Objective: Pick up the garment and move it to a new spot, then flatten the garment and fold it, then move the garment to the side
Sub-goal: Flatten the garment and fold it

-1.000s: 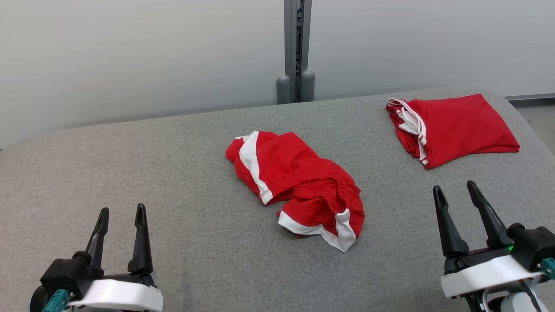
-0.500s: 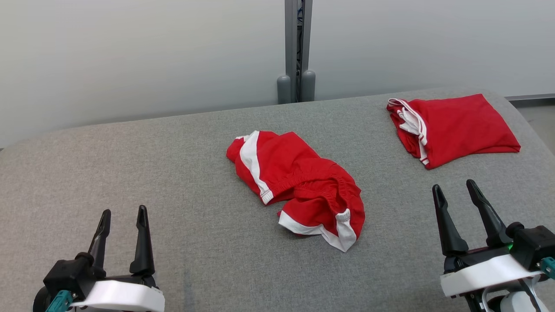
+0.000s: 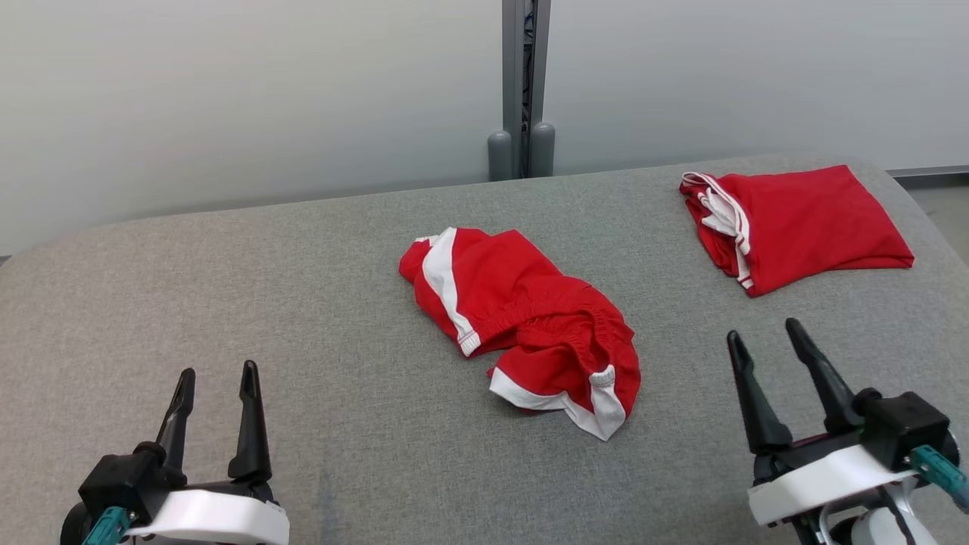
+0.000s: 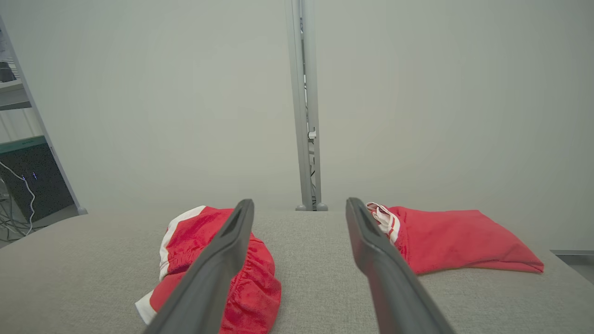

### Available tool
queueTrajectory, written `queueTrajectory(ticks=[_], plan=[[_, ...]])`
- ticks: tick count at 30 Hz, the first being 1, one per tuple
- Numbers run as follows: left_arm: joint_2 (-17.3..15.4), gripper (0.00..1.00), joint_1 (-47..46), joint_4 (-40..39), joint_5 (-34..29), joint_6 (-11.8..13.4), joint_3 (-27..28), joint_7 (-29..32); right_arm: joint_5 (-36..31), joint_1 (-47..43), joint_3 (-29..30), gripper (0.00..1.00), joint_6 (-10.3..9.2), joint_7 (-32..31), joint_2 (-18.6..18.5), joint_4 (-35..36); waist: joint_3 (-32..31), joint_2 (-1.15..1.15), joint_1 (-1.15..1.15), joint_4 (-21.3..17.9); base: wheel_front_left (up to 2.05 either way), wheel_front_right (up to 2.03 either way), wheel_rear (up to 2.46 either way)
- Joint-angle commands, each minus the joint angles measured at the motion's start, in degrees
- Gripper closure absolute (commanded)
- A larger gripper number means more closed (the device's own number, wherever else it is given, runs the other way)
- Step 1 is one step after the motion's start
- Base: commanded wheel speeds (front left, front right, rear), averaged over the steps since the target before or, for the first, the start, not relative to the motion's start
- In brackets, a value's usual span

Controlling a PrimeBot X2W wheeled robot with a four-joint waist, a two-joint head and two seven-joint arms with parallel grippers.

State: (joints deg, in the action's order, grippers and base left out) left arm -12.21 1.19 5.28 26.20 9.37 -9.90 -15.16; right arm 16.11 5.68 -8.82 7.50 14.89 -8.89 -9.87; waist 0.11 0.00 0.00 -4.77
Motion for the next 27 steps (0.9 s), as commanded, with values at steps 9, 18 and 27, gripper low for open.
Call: queueTrajectory(ticks=[9,18,27], plan=[[0.5,0.0,-1.5,0.7,-0.1,-0.7,-0.7,0.0,-3.2,6.1,-10.1,0.0,0.0,-7.2,-2.4,-7.6,0.4,0.0,0.0,2.6,0.0,0.0,0.0],[1.0,0.0,-2.1,1.9,0.3,-1.1,-0.9,-0.1,-5.9,11.3,-16.3,0.0,0.0,-13.8,-3.6,-13.5,0.9,0.0,0.0,6.9,0.0,0.0,0.0],[1.5,0.0,-2.8,2.6,0.2,-1.5,-1.1,-0.1,-5.9,13.7,-16.1,0.0,0.0,-18.5,-3.2,-18.2,1.2,0.0,0.0,9.8,0.0,0.0,0.0]])
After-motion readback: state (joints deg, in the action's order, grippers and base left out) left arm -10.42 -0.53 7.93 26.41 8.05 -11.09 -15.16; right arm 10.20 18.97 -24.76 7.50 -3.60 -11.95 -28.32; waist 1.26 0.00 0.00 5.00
